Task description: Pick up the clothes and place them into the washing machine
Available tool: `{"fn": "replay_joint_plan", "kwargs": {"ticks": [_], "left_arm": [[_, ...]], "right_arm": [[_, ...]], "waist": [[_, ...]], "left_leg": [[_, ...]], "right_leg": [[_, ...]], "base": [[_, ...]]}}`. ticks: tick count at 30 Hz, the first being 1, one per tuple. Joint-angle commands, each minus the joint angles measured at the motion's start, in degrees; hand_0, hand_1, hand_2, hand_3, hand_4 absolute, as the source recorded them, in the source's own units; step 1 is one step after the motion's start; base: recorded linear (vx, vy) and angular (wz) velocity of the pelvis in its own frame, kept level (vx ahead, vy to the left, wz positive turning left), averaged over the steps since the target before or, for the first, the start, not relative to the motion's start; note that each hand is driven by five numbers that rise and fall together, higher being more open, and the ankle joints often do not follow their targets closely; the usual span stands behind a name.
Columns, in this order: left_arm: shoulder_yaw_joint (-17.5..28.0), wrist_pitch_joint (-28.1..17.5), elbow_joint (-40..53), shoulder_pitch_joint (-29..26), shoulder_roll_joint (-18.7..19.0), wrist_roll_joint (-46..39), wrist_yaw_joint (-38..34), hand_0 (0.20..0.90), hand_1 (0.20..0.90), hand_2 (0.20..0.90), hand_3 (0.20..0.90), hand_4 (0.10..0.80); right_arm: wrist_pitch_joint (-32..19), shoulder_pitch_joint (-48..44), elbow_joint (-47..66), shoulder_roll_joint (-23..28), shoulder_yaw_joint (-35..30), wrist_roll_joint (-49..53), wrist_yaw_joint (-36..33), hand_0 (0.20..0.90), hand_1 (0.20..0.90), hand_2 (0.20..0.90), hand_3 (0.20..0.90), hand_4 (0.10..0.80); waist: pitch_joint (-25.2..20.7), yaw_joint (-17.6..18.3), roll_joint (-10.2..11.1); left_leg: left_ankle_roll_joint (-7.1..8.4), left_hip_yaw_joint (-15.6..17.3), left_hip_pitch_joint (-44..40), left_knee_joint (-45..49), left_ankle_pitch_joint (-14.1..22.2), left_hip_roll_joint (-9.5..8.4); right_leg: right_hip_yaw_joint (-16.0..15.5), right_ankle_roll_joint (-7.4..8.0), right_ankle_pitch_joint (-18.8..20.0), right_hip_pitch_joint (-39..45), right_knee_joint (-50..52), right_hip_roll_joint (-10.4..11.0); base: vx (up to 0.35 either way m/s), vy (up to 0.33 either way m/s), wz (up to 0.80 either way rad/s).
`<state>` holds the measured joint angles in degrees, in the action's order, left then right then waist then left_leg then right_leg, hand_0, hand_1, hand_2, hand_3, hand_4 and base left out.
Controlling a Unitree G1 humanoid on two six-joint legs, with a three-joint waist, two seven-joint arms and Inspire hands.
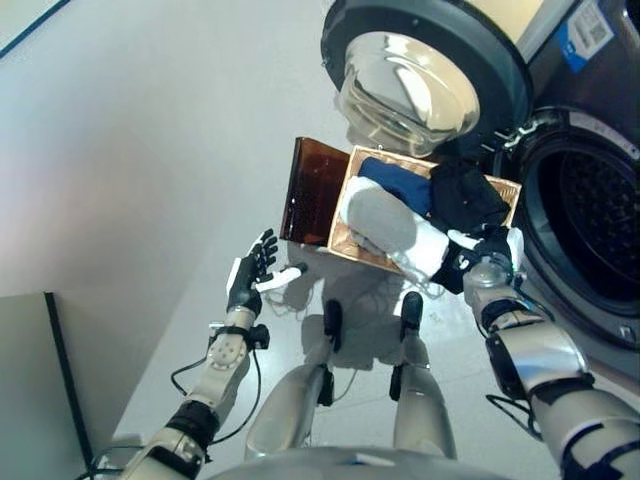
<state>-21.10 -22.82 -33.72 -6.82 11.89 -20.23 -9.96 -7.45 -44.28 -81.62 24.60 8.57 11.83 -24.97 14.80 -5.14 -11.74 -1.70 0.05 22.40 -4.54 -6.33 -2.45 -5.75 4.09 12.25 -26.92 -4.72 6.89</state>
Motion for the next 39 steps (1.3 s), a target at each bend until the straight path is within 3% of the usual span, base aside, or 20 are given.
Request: {"fn": "replay_joint_plan", "kwargs": {"ticks": [1,10,18,23,31,39], "left_arm": [[2.16,-3.55,-0.46,0.04,0.65,0.01,-0.39,0.9,0.9,0.9,0.9,0.8],[5.73,-3.61,-3.08,0.35,0.39,-1.28,-0.61,0.9,0.9,0.9,0.9,0.8],[9.9,-4.58,-3.51,1.61,1.36,-1.64,-1.12,0.9,0.9,0.9,0.9,0.8],[10.45,-5.29,-3.67,1.4,1.3,-1.98,-1.63,0.9,0.9,0.9,0.9,0.8],[9.81,-5.84,-4.46,1.01,0.85,-2.01,-2.45,0.9,0.9,0.9,0.9,0.8],[8.57,-6.65,-5.14,1.12,0.44,-2.24,-4.12,0.9,0.9,0.9,0.9,0.8]], "right_arm": [[-4.17,0.64,3.31,0.73,-0.69,1.58,-1.17,0.2,0.2,0.2,0.2,0.3],[-7.04,7.29,9.94,0.88,-3.79,5.34,0.11,0.2,0.2,0.2,0.2,0.3],[-12.73,19.86,32.85,-2.47,-9.63,12.67,2.31,0.2,0.2,0.2,0.2,0.3],[-16.44,23.21,43.42,-4.44,-13.32,16.61,2.81,0.2,0.2,0.2,0.2,0.3],[-20.46,25.07,48.7,-8.28,-16.41,19.28,1.08,0.2,0.2,0.2,0.2,0.3],[-24.57,23.52,41.53,-14.3,-19.09,27.69,-2.61,0.2,0.2,0.2,0.2,0.3]], "waist": [[-3.74,1.06,4.22],[-4.92,3.04,6.74],[-6.01,5.39,8.14],[-6.64,6.16,8.44],[-7.27,6.55,8.4],[-6.09,6.39,6.73]], "left_leg": [[3.87,0.1,-3.31,-0.46,3.79,-1.4],[4.11,-0.1,-7.11,-0.46,4.65,-0.68],[4.29,0.18,-10.39,-0.46,5.71,0.15],[4.22,0.23,-11.9,-0.46,6.23,0.32],[4.18,0.76,-12.61,-0.46,6.62,0.44],[4.13,0.82,-11.41,-0.46,6.6,0.38]], "right_leg": [[0.14,2.63,-1.68,3.82,-0.28,2.88],[-0.39,2.48,-3.15,7.97,-0.28,2.2],[-0.3,2.49,-4.68,11.18,-0.28,1.66],[-0.39,2.5,-5.2,12.56,-0.28,1.51],[-0.4,2.53,-5.65,13.16,-0.28,1.27],[-0.16,2.36,-5.54,11.75,-0.28,1.23]], "base": [[0.045,-0.039,-0.01],[0.035,-0.041,0.0],[0.049,-0.024,-0.04],[0.053,-0.013,-0.03],[0.027,-0.004,-0.02],[0.0,0.0,0.0]]}}
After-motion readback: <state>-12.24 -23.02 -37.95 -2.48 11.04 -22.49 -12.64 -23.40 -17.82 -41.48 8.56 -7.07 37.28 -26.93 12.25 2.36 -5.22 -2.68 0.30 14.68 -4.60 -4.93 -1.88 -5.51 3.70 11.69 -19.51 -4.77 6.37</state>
